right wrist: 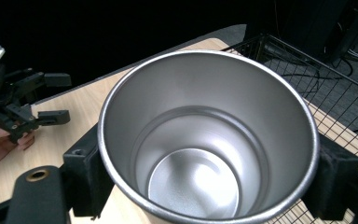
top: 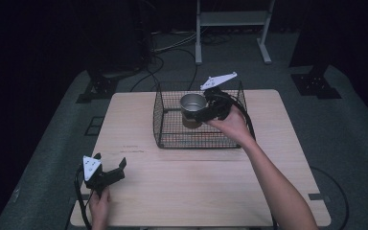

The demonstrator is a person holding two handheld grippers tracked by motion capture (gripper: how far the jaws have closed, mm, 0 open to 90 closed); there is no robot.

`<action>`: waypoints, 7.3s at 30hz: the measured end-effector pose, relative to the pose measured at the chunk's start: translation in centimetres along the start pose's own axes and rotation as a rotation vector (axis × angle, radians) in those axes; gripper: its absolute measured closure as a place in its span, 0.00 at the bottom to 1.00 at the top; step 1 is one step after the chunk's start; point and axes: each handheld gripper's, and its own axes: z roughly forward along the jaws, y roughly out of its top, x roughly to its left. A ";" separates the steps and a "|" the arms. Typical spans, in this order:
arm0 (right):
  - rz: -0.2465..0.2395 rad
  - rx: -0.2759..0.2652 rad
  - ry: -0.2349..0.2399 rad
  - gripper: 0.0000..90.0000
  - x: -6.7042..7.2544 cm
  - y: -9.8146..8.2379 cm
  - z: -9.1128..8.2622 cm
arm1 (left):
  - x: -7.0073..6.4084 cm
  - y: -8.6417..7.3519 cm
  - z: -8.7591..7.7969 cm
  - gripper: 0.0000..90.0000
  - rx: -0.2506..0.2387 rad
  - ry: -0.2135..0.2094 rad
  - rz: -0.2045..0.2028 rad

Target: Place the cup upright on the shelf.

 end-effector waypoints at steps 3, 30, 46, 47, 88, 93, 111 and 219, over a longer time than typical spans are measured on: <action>0.020 0.006 -0.009 0.20 -0.7 0.4 0.6 | 0.0 0.0 0.0 0.00 0.003 0.000 0.004; 0.147 -0.014 -0.086 0.20 -4.9 2.5 2.9 | -0.1 0.0 0.0 0.00 -0.001 -0.003 0.009; 0.152 0.061 -0.116 0.20 -6.1 1.1 6.0 | -0.1 0.0 0.0 0.00 -0.001 -0.004 0.007; 0.152 0.061 -0.116 0.20 -6.1 1.1 6.0 | -0.1 0.0 0.0 0.00 0.000 -0.004 0.006; 0.225 0.250 -0.136 0.19 -9.3 -4.4 11.4 | -0.2 0.0 0.0 0.00 -0.004 -0.003 0.012; 0.226 0.263 -0.133 0.19 -9.5 -4.8 11.7 | -0.1 0.0 0.0 0.00 -0.004 -0.004 0.009; 0.207 0.318 -0.119 0.18 -9.1 -5.1 13.1 | -0.1 0.0 0.0 0.00 -0.004 -0.004 0.009; 0.083 0.086 -0.029 0.15 -2.8 -5.5 -2.9 | -0.3 0.0 0.0 0.00 0.001 0.000 0.022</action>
